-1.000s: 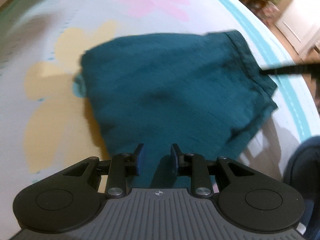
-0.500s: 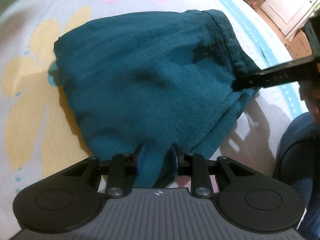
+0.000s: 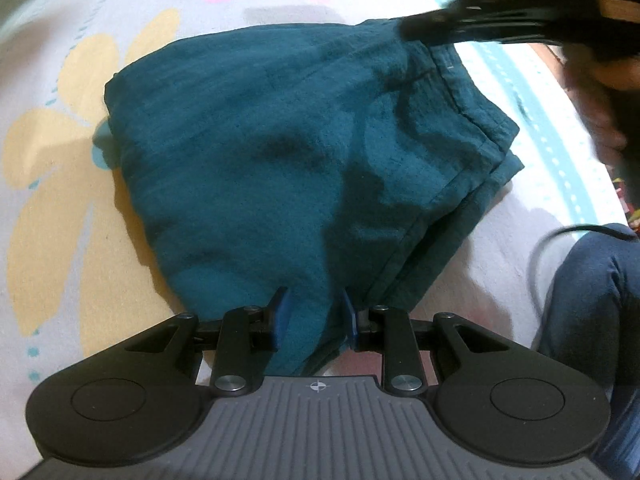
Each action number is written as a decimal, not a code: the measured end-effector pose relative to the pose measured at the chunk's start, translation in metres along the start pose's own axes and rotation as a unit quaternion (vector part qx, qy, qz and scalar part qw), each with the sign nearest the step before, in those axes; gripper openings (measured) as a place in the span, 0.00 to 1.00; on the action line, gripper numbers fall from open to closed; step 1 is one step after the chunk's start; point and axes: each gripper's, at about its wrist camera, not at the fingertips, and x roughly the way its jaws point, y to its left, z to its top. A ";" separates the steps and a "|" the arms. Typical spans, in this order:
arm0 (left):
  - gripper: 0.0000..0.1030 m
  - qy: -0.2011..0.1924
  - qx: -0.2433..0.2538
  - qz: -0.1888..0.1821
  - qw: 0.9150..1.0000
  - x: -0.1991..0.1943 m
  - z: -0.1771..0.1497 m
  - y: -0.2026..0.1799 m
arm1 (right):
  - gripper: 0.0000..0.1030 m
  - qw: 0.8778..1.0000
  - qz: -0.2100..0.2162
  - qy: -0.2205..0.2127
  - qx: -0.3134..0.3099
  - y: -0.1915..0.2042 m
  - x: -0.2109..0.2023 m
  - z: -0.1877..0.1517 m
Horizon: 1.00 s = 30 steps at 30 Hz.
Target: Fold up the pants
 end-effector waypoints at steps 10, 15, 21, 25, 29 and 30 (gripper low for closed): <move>0.26 -0.011 -0.019 -0.009 1.000 -0.009 -0.001 0.011 | 0.32 0.997 -0.039 0.059 -0.023 -0.022 0.027 -0.033; 0.26 -0.038 -0.039 0.009 0.998 -0.021 0.004 0.016 | 0.34 0.996 -0.036 0.074 -0.037 -0.021 0.018 -0.043; 0.26 -0.064 -0.062 0.055 0.995 -0.029 0.012 0.023 | 0.37 0.995 -0.040 0.079 -0.045 -0.018 0.009 -0.060; 0.26 -0.065 -0.073 0.086 0.992 -0.025 0.016 0.023 | 0.40 0.994 -0.042 0.082 -0.051 -0.014 0.008 -0.062; 0.26 -0.055 -0.085 0.114 0.988 -0.019 0.018 0.027 | 0.45 0.994 -0.039 0.084 -0.050 -0.012 0.003 -0.065; 0.26 -0.051 -0.092 0.114 0.988 -0.017 0.017 0.029 | 0.45 0.995 -0.039 0.083 -0.049 -0.011 0.001 -0.067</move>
